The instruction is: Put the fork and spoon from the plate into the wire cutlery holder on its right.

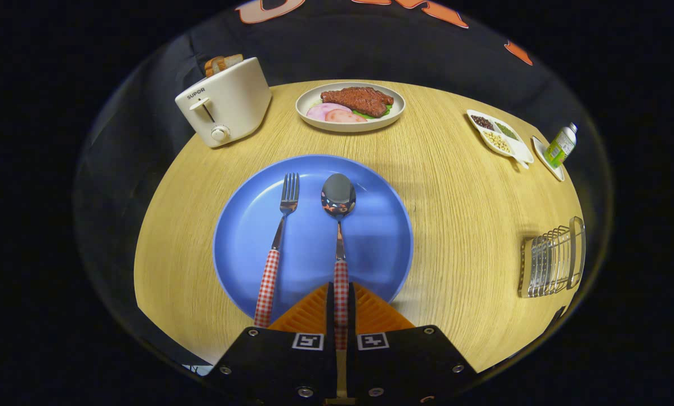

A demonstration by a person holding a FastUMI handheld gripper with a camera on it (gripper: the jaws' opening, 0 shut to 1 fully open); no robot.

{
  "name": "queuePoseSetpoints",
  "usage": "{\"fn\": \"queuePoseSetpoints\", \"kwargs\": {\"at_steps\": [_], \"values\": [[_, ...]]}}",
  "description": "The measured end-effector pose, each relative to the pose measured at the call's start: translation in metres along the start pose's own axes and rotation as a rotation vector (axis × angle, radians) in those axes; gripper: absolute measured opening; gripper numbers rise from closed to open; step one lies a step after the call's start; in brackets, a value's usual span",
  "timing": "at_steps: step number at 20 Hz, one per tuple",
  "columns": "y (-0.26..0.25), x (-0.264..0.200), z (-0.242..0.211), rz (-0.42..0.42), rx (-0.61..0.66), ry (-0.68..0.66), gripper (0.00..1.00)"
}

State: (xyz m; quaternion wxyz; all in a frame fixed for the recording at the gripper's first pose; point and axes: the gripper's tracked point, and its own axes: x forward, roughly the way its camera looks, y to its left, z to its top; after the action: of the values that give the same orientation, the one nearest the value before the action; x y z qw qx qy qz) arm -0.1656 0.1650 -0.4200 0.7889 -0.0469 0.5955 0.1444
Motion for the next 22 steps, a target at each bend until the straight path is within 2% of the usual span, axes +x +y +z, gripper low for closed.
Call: {"fn": "queuePoseSetpoints", "kwargs": {"at_steps": [6,12,22], "values": [[-0.023,-0.035,0.024,0.004,-0.049,-0.073,0.07],[-0.078,-0.081,0.032,-0.024,-0.007,-0.096,0.07],[-0.204,-0.149,0.012,-0.186,0.084,-0.041,0.07]]}}
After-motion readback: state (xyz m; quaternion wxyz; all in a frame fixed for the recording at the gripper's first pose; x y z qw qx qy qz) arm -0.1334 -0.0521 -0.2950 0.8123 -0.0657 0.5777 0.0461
